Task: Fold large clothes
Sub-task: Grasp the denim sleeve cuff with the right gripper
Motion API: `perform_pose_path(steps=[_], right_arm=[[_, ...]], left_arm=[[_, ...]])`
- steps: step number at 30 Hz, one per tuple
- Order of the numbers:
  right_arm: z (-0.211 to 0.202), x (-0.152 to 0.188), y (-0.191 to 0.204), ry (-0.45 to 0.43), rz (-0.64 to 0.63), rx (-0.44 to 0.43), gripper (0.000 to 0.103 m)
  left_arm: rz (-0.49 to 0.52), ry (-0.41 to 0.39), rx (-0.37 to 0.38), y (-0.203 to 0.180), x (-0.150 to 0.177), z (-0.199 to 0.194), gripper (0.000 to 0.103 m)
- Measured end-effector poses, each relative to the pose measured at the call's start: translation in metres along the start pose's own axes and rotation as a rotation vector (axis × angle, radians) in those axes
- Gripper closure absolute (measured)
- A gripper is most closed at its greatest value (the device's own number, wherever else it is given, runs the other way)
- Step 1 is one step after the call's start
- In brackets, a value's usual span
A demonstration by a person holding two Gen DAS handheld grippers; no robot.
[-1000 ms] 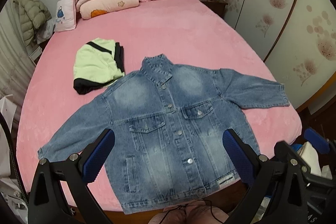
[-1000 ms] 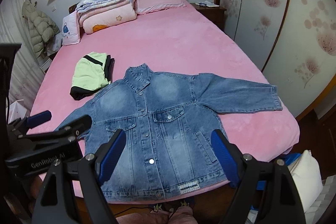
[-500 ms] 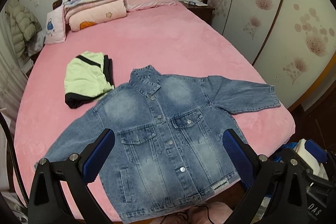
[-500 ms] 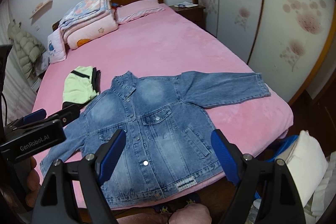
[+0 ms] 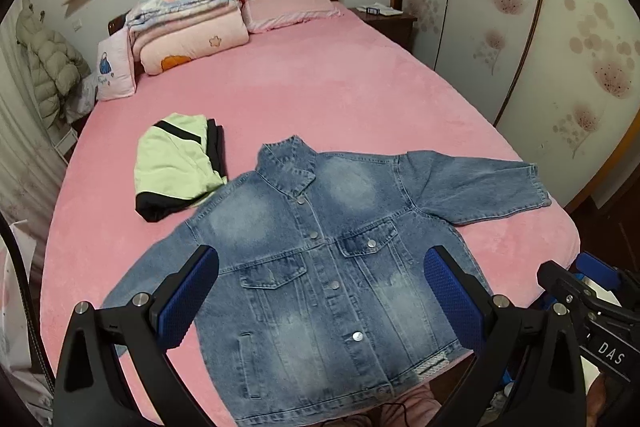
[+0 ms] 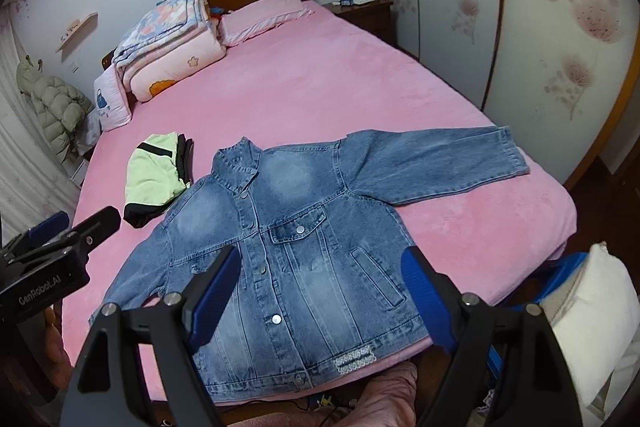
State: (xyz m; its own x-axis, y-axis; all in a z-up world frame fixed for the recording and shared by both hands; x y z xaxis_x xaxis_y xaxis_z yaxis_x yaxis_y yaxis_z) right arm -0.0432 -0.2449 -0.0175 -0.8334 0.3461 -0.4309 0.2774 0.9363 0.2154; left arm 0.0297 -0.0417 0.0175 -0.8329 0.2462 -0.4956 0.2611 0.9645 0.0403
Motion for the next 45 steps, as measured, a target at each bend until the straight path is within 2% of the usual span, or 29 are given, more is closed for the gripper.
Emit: perform_pose_path(steps=[4, 9, 15, 18, 22, 31, 45], right_arm=[[0.007, -0.010, -0.012, -0.002, -0.016, -0.016, 0.025], [0.021, -0.028, -0.035, 0.036, -0.040, -0.025, 0.025], [0.033, -0.059, -0.084, 0.024, -0.017, -0.025, 0.025], [0.043, -0.075, -0.112, 0.016, 0.006, -0.032, 0.025], [0.064, -0.096, -0.149, 0.016, 0.044, -0.017, 0.025], [0.131, -0.129, -0.244, 0.032, 0.138, 0.040, 0.025], [0.226, -0.132, -0.372, 0.106, 0.330, 0.133, 0.025]], left_arm=[[-0.008, 0.003, -0.019, -0.022, -0.014, 0.012, 0.001], [-0.035, 0.021, 0.050, -0.058, -0.034, 0.028, 0.001], [0.026, 0.001, 0.048, -0.118, -0.062, 0.050, 0.001], [0.051, -0.005, 0.082, -0.147, -0.078, 0.069, 0.001], [0.039, 0.008, 0.131, -0.182, -0.102, 0.105, 0.001], [0.008, 0.033, 0.108, -0.248, -0.136, 0.203, 0.001], [0.050, 0.067, 0.121, -0.306, -0.138, 0.311, 0.002]])
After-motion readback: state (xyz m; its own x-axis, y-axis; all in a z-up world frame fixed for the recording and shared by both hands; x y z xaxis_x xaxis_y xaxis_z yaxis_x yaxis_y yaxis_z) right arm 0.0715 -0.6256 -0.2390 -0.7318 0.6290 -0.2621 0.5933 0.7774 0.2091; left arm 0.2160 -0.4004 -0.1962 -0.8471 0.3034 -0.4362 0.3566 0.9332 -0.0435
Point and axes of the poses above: each gripper's, at about its wrist camera, not at the fingertips, and z roughly the way its jaws point, y to its left, x to its underside, the point moved 1 cm from there along z, roughly the way its jaws point, and after that the axes turned 7 degrees about y, right-handed, at the moved point
